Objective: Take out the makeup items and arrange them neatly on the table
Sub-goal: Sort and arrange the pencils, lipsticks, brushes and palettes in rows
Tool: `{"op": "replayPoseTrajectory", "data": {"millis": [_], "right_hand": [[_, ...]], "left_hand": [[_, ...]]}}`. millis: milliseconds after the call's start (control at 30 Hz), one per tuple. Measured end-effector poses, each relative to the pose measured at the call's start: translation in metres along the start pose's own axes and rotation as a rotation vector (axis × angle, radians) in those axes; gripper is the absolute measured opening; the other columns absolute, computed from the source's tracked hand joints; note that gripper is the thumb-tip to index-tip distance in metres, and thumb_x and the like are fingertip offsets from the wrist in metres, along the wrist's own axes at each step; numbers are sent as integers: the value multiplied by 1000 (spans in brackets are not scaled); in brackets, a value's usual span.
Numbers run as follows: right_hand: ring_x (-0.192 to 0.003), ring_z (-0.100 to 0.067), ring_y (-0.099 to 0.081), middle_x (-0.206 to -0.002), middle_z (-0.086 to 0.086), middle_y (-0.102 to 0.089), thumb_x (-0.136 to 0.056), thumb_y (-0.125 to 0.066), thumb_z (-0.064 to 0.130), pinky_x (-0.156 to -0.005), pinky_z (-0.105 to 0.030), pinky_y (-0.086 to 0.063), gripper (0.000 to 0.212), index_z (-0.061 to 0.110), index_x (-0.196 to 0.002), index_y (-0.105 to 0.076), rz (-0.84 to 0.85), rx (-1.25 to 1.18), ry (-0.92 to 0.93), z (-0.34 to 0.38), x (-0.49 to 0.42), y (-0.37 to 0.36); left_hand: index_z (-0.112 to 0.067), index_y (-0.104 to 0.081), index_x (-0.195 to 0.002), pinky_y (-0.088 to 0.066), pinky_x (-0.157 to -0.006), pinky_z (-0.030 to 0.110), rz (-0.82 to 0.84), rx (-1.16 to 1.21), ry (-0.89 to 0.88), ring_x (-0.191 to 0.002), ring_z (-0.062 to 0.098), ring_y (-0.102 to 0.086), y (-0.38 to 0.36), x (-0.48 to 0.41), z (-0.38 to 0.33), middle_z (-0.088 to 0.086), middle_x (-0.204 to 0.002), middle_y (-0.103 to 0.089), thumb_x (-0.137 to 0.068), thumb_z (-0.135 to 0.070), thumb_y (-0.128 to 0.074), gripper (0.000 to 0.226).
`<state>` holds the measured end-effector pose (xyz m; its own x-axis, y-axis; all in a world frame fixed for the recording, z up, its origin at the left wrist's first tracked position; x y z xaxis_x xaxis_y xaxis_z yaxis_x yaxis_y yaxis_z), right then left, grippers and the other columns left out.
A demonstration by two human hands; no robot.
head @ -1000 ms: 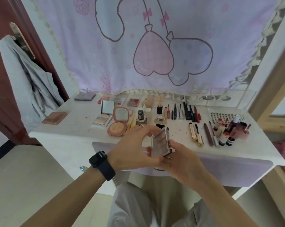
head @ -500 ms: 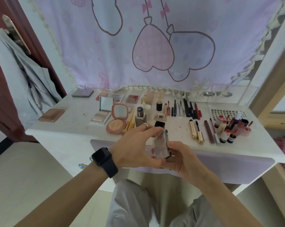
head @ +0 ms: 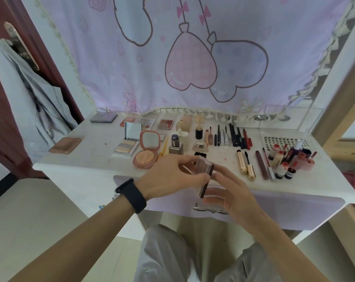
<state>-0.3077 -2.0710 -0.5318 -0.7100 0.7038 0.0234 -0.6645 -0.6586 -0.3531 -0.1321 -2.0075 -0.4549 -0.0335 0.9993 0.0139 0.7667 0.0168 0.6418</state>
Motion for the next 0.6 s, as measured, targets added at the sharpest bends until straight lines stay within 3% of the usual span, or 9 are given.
{"op": "replayPoseTrajectory", "data": {"millis": [67, 133, 267, 400, 500, 600], "right_hand": [[-104, -26, -71, -124, -3, -70, -82, -76, 32, -78, -31, -60, 63, 38, -141, -54, 9, 281, 165, 3, 6, 3], [-107, -20, -69, -125, 4, -69, -77, -82, 36, -79, -31, -59, 78, 46, -145, -45, -20, 529, 261, 4, 9, 3], [-99, -13, -69, -128, 21, -64, -71, -86, 47, -73, -20, -56, 83, 47, -144, -45, -101, 754, 448, 10, 12, -4], [-102, -4, -67, -126, 20, -65, -75, -79, 55, -80, -18, -56, 92, 23, -152, -41, -129, 900, 517, 11, 15, -5], [-108, 0, -64, -124, 14, -67, -76, -76, 56, -87, -15, -53, 87, 18, -148, -45, -151, 950, 541, 10, 15, -5], [-105, -4, -68, -114, 17, -72, -75, -75, 49, -87, -20, -56, 74, 19, -140, -55, -175, 825, 482, 9, 15, -3]], "left_hand": [[-42, -72, -111, -55, -94, 33, 98, 135, 132, -91, 5, -70, 2, -2, 1, -15, -95, -75, -73, -67, -68, 46], [-26, -77, -107, -56, -93, 31, 171, 230, 220, -91, 11, -72, -1, -3, 3, -5, -98, -77, -71, -70, -68, 58], [-8, -75, -105, -57, -89, 31, 206, 361, 305, -93, 23, -73, -6, -4, 3, 8, -101, -77, -75, -68, -70, 67], [-10, -67, -120, -57, -92, 36, 216, 413, 328, -94, 28, -73, -10, -3, 4, 12, -100, -76, -78, -66, -70, 70], [-15, -59, -124, -59, -85, 34, 195, 412, 333, -89, 25, -75, -13, -3, 6, 10, -96, -77, -65, -75, -72, 86], [-26, -57, -118, -60, -81, 28, 150, 337, 265, -87, 14, -75, -13, 0, 7, -3, -98, -77, -58, -86, -66, 86]]}}
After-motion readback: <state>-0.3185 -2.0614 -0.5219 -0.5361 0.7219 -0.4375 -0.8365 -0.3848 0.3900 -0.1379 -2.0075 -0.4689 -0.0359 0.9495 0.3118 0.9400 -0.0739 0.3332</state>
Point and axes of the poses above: each hand's wrist, its own x-axis away from the middle knuckle, its own y-axis out of the back of the hand, z = x × y, the point moved 2 cm from there along -x, towards the middle knuckle
